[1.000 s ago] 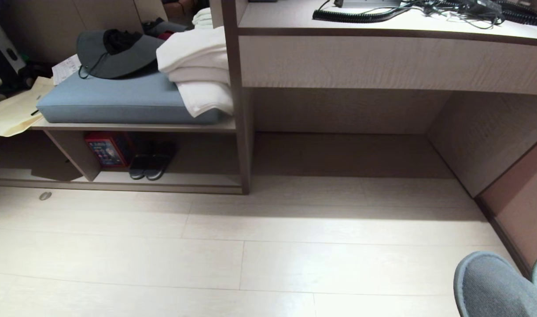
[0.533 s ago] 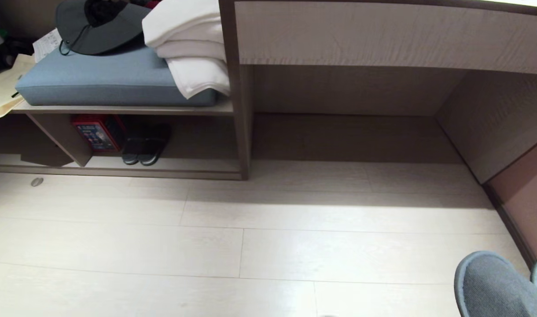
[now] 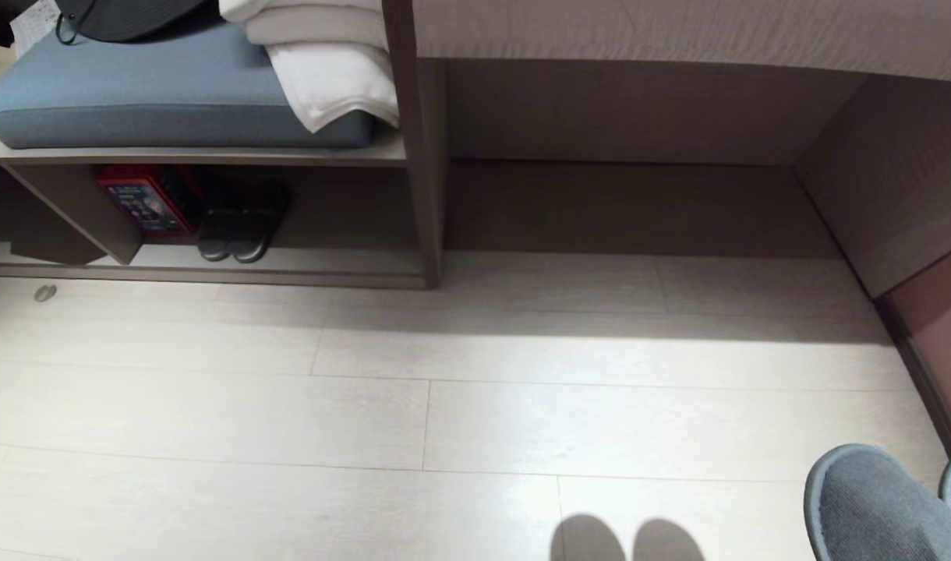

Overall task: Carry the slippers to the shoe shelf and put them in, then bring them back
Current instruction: Place the slippers on the floor

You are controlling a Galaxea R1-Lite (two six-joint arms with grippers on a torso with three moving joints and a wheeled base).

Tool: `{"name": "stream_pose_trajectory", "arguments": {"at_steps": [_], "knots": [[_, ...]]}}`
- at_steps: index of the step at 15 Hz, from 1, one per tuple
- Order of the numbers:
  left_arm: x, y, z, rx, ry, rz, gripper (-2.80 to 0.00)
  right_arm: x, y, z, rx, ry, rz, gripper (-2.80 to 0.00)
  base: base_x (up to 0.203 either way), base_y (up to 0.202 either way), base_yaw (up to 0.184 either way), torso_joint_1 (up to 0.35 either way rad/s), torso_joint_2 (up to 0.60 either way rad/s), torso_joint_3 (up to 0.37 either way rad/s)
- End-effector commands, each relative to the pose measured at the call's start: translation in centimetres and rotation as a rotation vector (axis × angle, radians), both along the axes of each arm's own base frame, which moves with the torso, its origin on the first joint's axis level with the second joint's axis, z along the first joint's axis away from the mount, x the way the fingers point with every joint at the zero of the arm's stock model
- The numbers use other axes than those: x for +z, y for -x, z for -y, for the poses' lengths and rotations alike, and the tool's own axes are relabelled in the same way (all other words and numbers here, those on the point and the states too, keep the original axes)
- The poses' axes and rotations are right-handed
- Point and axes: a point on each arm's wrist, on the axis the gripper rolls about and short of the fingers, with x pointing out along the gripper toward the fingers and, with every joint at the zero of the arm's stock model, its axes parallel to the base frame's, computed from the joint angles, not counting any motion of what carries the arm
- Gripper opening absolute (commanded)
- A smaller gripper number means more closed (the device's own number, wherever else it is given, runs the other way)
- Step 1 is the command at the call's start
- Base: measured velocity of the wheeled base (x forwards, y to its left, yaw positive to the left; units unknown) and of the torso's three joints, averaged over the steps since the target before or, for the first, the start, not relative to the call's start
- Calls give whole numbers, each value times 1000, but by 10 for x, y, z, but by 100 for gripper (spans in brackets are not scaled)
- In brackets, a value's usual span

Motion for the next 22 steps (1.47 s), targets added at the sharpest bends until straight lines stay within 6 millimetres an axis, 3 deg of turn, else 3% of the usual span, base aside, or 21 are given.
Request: {"name": "stream_pose_trajectory", "arguments": {"at_steps": [1, 22], "knots": [[0, 0, 0, 1, 0, -2, -280, 0, 0, 0, 1, 1, -2, -280, 0, 0, 0, 2, 2, -189], [0, 0, 0, 0, 2, -1, -280, -1, 0, 0, -10, 0, -7, -280, 0, 0, 0, 4, 4, -198]]}}
